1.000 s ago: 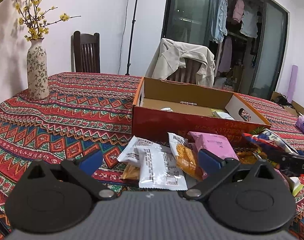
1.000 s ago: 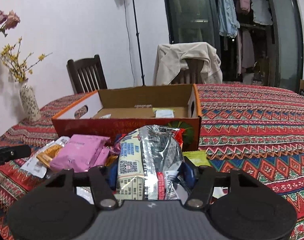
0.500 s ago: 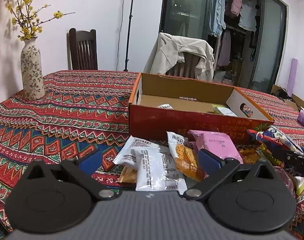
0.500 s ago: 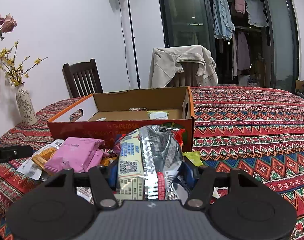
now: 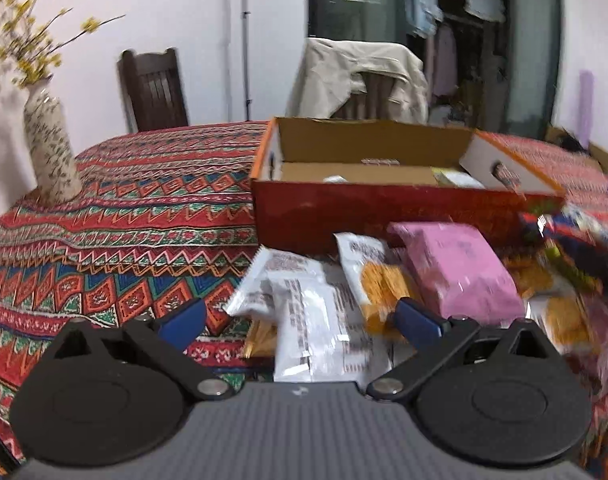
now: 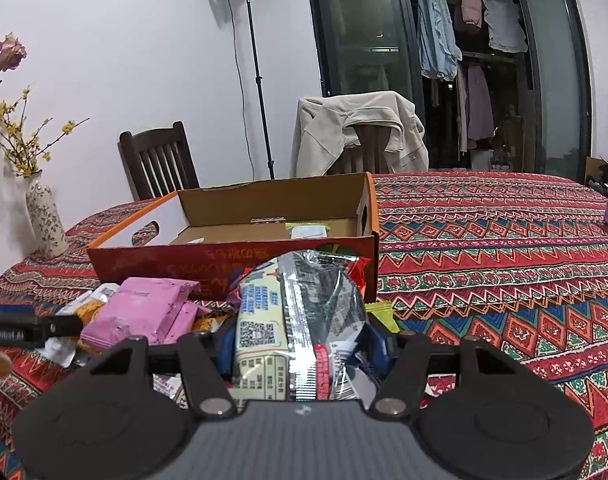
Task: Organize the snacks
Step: 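Grasp the silver-wrapped snack with the right gripper while the left grasps a white packet, then carry both packets into the cardboard box and open both grippers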
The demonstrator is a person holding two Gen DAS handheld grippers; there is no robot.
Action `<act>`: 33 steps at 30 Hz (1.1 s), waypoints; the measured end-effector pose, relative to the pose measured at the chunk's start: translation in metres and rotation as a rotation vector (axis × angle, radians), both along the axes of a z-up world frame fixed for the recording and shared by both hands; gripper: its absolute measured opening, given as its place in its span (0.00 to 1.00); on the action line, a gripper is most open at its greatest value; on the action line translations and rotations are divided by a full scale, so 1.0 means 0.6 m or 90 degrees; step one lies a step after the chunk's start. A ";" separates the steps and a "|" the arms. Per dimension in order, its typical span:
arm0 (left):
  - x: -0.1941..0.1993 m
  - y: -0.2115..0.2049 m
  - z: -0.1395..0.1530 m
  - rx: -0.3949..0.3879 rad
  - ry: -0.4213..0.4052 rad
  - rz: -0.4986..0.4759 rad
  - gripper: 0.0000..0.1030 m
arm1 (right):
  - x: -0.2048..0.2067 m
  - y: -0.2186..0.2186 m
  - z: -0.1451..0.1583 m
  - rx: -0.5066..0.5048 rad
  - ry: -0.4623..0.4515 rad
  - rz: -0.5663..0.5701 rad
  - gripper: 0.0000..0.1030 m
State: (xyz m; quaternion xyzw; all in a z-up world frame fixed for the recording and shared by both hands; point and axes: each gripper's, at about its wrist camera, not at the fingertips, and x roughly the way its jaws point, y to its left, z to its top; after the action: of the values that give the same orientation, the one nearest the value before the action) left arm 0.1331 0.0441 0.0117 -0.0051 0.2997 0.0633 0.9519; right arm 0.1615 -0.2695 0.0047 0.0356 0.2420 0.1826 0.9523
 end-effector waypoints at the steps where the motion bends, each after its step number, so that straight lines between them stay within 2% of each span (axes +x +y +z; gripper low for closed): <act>1: -0.003 -0.004 -0.002 0.009 0.002 -0.010 0.99 | 0.000 0.000 -0.001 0.000 0.001 -0.001 0.59; 3: -0.002 -0.010 -0.008 0.022 0.010 -0.019 0.95 | 0.002 0.001 -0.002 0.000 0.003 -0.001 0.59; 6: 0.015 -0.012 -0.015 0.021 0.027 -0.009 0.74 | 0.004 0.005 -0.004 0.002 0.006 -0.001 0.59; 8: 0.021 -0.009 -0.016 0.008 0.025 -0.005 0.68 | 0.004 0.005 -0.005 0.004 0.008 0.002 0.59; 9: 0.022 -0.008 -0.015 0.007 0.022 -0.002 0.59 | 0.005 0.002 -0.005 0.005 0.008 0.002 0.59; 16: 0.006 0.006 -0.010 -0.011 0.007 0.010 0.57 | 0.008 -0.002 -0.007 0.010 0.012 -0.001 0.59; 33: -0.058 0.041 0.061 -0.030 -0.098 0.045 0.57 | -0.004 -0.004 -0.001 0.007 -0.001 0.003 0.59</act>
State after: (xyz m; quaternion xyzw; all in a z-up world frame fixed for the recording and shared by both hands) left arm 0.0983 0.0685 0.0485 -0.0428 0.2267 0.0890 0.9689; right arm 0.1591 -0.2719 0.0041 0.0403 0.2402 0.1863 0.9518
